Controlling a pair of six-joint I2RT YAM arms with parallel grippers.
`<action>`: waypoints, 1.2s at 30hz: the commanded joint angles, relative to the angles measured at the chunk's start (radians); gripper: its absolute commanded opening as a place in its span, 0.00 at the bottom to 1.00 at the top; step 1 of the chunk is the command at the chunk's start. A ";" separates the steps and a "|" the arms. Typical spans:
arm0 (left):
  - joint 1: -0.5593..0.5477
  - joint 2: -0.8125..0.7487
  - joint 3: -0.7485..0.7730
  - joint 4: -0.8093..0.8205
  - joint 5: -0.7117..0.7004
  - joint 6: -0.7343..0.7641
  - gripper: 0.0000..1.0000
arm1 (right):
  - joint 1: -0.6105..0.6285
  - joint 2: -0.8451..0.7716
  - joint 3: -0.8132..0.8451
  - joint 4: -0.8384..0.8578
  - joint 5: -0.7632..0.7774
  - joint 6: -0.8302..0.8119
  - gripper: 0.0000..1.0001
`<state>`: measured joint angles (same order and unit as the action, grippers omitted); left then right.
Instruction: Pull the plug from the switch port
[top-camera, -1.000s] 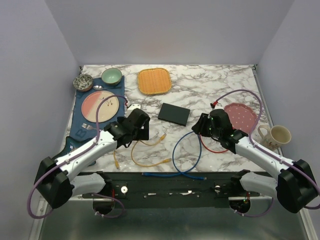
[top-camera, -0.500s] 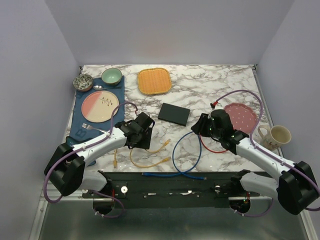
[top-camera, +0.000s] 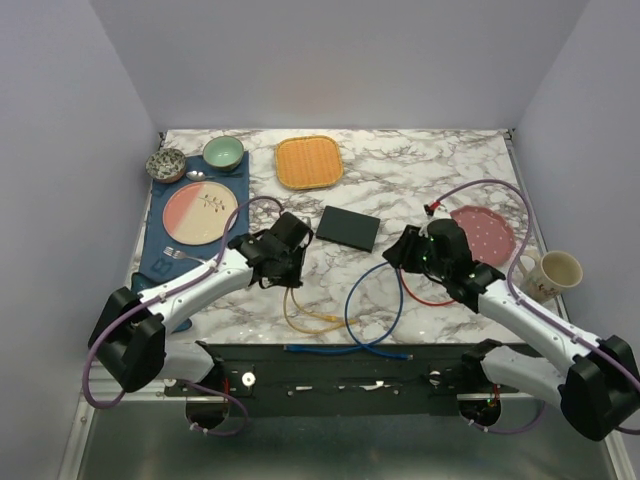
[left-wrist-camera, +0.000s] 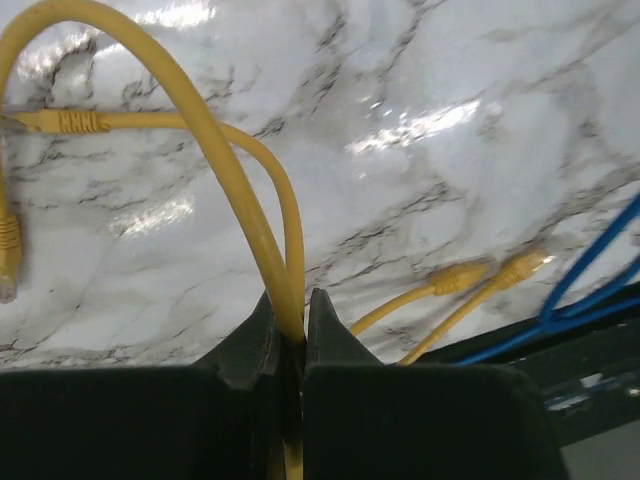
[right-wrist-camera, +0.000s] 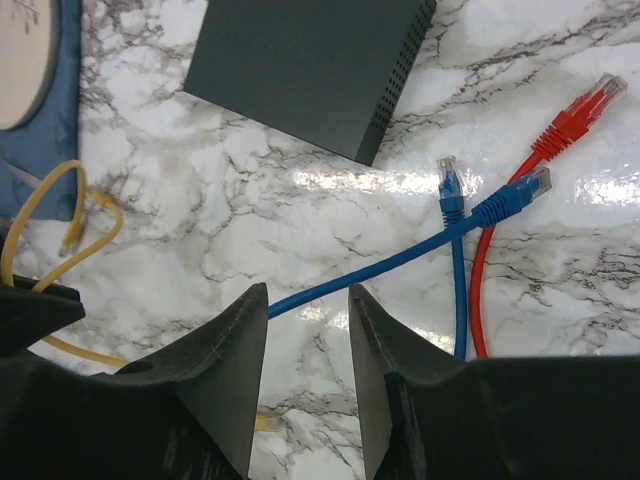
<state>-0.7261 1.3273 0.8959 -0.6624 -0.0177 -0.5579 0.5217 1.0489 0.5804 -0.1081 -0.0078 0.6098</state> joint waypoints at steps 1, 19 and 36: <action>0.001 -0.056 0.161 0.088 0.094 -0.013 0.00 | -0.003 -0.133 0.044 -0.038 0.083 0.013 0.46; -0.001 0.111 0.725 0.108 -0.051 0.105 0.00 | -0.003 -0.403 0.161 -0.153 0.261 -0.019 0.46; -0.277 0.641 0.867 0.230 0.262 0.161 0.02 | -0.003 -0.526 0.193 -0.197 0.356 -0.035 0.46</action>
<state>-1.0206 1.9175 1.7092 -0.4587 0.1684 -0.4324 0.5213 0.5198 0.7609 -0.2798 0.2947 0.5915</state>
